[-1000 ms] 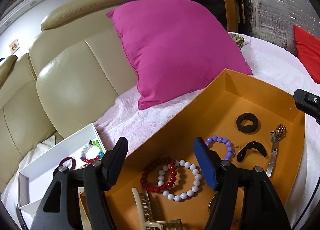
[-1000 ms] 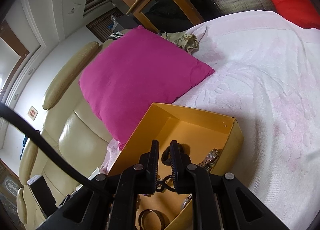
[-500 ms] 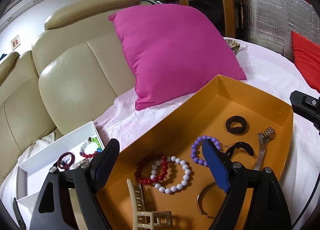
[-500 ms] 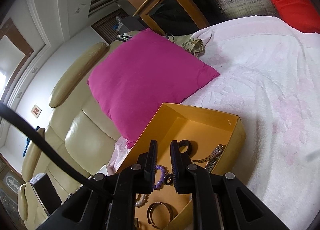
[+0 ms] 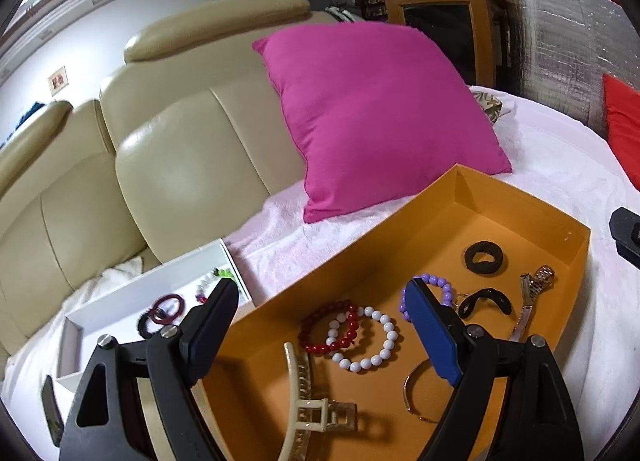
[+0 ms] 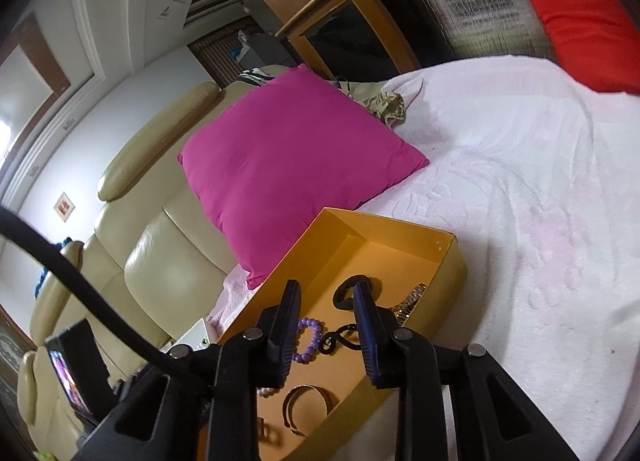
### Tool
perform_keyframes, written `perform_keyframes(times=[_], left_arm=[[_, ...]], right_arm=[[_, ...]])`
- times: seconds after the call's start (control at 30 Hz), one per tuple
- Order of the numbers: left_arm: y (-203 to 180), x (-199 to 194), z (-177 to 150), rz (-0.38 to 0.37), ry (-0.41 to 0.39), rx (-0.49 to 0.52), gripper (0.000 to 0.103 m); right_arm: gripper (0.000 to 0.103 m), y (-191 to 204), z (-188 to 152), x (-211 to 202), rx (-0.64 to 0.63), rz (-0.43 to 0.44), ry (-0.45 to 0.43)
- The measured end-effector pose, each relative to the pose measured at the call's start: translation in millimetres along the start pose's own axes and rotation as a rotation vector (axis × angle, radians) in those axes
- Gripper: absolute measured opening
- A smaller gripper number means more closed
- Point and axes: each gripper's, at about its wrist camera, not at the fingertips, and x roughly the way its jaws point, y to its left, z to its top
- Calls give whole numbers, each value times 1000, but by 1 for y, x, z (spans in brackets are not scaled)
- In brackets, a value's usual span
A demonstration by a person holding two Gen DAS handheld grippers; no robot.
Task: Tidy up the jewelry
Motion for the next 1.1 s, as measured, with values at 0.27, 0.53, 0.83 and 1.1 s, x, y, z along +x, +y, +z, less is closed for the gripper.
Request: perform_keyframes(times=[0.27,0.53,0.83,1.1], left_arm=[[9,-43,13,-5,-60,8,86],[21,-81,15,-29,-86,19,86],[46,-121,14,-95,-118,11,86],[67,-157,12,-114,-159,0,86]], right_arm=[[30,15,-10,-28,-101,-50,-33],[30,23,-31,-66,-168,-98,-64],[41,35,-60,-110,-212,-138,-85],[51,66,-80,-157,-272,-125,-135]])
